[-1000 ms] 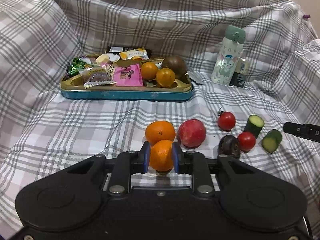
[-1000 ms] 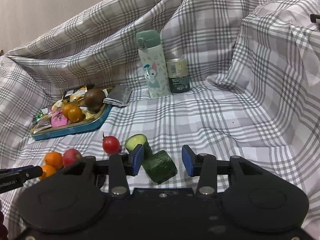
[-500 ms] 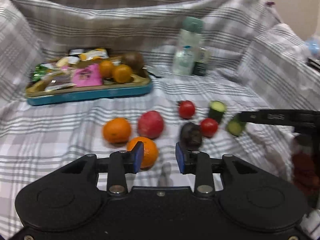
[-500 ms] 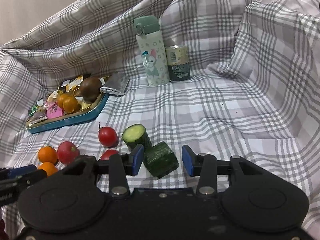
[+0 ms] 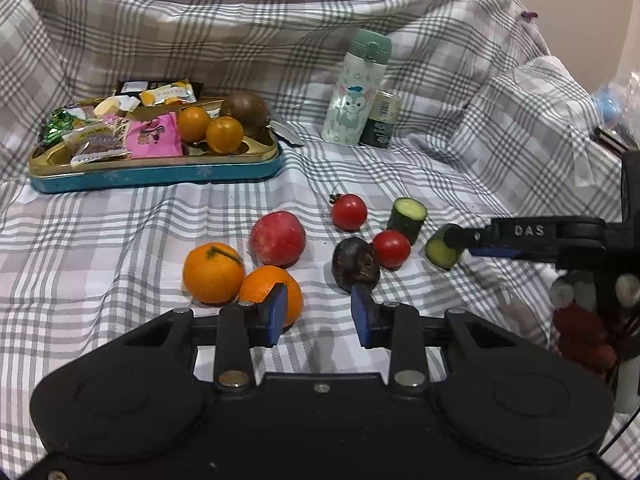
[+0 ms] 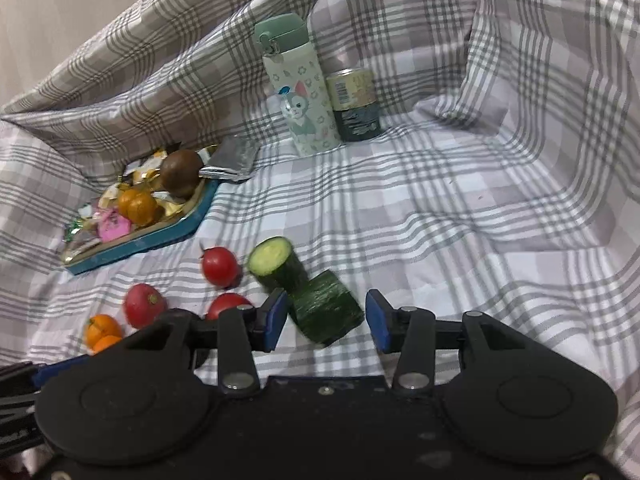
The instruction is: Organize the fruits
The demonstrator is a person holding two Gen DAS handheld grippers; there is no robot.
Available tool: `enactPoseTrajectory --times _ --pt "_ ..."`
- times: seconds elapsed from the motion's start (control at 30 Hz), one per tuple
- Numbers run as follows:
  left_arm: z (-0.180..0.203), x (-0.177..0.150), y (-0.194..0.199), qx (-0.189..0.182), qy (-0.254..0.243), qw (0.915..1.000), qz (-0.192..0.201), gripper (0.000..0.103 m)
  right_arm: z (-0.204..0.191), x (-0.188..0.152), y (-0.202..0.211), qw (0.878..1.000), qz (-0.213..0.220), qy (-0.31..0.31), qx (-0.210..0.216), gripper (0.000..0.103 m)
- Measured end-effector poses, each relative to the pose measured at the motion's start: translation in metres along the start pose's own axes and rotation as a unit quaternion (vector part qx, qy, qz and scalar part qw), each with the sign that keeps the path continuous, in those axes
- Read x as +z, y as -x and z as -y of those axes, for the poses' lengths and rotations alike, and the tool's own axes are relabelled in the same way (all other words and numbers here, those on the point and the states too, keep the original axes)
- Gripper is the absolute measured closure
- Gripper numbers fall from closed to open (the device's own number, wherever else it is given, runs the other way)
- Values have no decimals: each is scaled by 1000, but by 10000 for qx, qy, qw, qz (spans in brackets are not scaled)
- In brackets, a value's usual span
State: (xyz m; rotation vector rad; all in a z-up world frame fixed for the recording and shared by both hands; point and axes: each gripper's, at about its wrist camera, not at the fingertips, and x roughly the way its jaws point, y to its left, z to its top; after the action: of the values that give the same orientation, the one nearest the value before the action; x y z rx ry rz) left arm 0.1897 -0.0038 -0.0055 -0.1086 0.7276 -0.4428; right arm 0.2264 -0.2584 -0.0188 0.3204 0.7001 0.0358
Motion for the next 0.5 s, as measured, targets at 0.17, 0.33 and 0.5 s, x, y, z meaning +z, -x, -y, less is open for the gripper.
enactPoseTrajectory --times 0.17,0.33,0.5 --pt "-4 1 2 10 95 10000 29 61 -1 -1 -4 9992 -308 -118 226 57" --pt "-9 1 3 80 187 9998 34 61 -1 0 -9 9977 -449 -462 210 54" --pt "-13 1 4 141 273 9995 35 61 0 1 -18 9946 -499 -905 28 53"
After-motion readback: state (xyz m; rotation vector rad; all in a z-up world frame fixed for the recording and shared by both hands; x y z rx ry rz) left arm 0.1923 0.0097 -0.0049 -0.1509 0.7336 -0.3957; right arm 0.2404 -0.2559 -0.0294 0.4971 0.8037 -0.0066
